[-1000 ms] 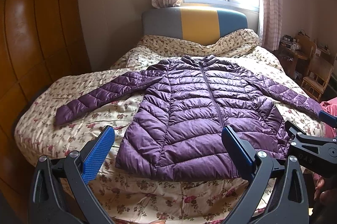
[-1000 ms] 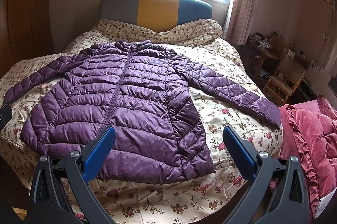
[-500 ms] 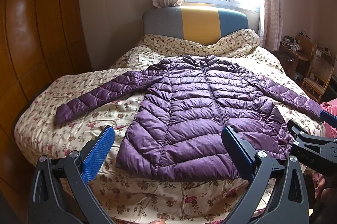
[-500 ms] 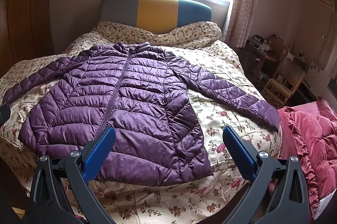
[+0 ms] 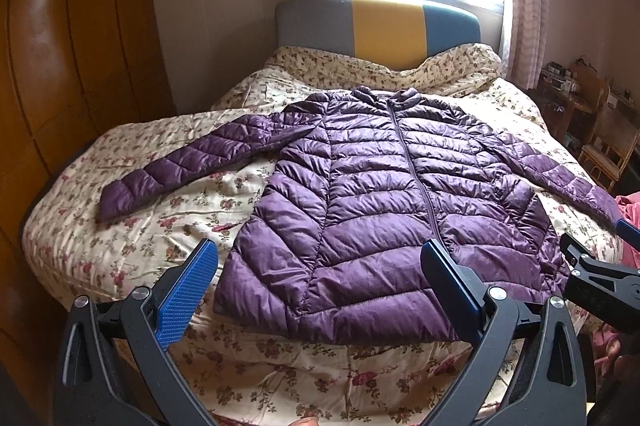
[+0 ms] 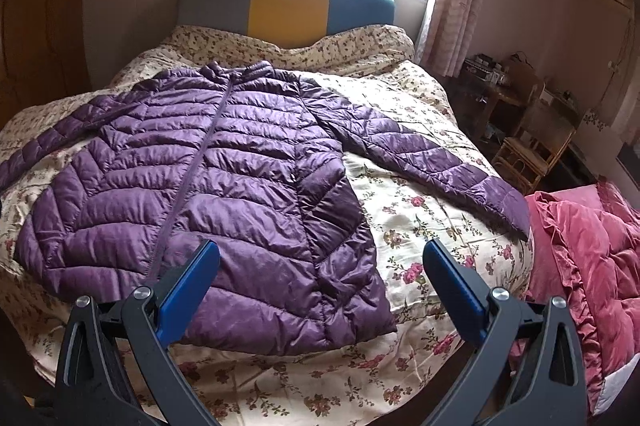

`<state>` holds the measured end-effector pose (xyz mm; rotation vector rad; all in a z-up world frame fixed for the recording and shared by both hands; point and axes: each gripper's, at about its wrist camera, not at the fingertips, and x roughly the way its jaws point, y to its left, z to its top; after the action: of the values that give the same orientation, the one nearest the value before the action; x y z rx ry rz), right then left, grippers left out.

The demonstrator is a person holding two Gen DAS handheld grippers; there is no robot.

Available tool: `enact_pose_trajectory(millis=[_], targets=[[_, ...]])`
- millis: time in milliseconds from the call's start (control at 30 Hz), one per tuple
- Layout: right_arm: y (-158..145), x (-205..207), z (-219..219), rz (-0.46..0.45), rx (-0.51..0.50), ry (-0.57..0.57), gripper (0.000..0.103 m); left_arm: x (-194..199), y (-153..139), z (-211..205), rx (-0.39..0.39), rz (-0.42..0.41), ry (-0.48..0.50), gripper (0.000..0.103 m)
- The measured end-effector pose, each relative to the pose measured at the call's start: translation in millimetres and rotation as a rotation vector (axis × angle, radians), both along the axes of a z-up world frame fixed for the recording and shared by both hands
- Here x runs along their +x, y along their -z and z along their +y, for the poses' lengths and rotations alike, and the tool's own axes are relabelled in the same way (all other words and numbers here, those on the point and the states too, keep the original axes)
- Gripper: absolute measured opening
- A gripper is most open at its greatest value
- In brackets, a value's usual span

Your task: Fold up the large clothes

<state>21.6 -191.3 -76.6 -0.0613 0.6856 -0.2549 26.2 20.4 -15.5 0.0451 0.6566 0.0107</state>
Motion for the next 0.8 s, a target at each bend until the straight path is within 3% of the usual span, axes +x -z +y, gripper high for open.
enact_pose_trajectory(millis=[200,533,800], targets=[[5,13,-11,0.021,0.011,0.02,0.101,17,7,-7,0.023,0.012,0.03,0.1],[24,52,-52,0.097,0.019,0.102,0.101,68,23,-10,-0.065,0.069,0.092,0.1],[43,93,-152,0.149,0.011,0.309,0.097,133,46,-11,-0.02,0.108,0.087,0.1]])
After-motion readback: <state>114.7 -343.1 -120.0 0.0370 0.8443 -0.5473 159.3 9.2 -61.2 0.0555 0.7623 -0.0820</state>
